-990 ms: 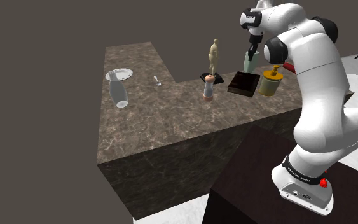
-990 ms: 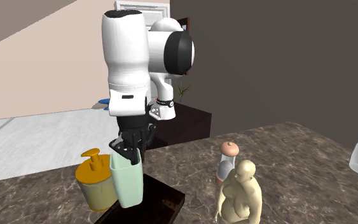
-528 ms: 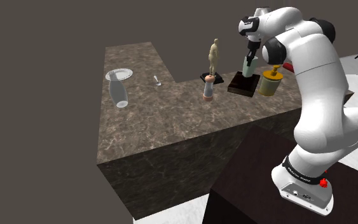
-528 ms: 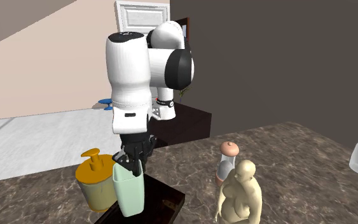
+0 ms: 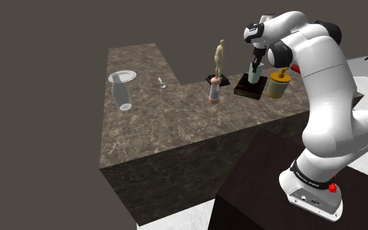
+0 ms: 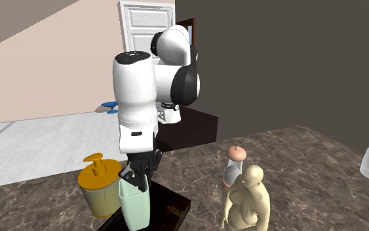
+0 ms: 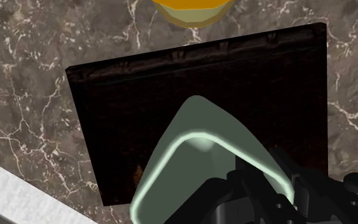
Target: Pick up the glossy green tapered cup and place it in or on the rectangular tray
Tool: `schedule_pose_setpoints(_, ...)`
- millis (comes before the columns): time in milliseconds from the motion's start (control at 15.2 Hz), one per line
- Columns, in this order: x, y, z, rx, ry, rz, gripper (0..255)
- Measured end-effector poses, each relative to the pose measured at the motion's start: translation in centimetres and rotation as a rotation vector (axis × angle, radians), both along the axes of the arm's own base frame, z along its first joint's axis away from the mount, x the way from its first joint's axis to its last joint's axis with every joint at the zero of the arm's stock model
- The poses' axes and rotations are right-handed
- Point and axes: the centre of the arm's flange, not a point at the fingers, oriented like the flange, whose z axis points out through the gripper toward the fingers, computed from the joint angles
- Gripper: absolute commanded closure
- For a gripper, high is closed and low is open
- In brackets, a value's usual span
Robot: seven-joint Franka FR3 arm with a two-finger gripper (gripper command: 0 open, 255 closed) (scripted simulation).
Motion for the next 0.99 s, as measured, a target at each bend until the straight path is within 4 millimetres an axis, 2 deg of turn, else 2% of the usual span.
schedule_pose_setpoints(330, 0.0, 0.0, -0.1, 0.0, 0.0, 0.0, 255)
schedule_pose_setpoints(396, 0.0, 0.0, -0.1, 0.0, 0.0, 0.0, 0)
schedule_pose_setpoints(792, 0.0, 0.0, -0.1, -0.001, -0.001, 0.0, 0)
schedule_pose_setpoints(990, 0.1, -0.1, 2.3, -0.001, -0.001, 0.0, 0)
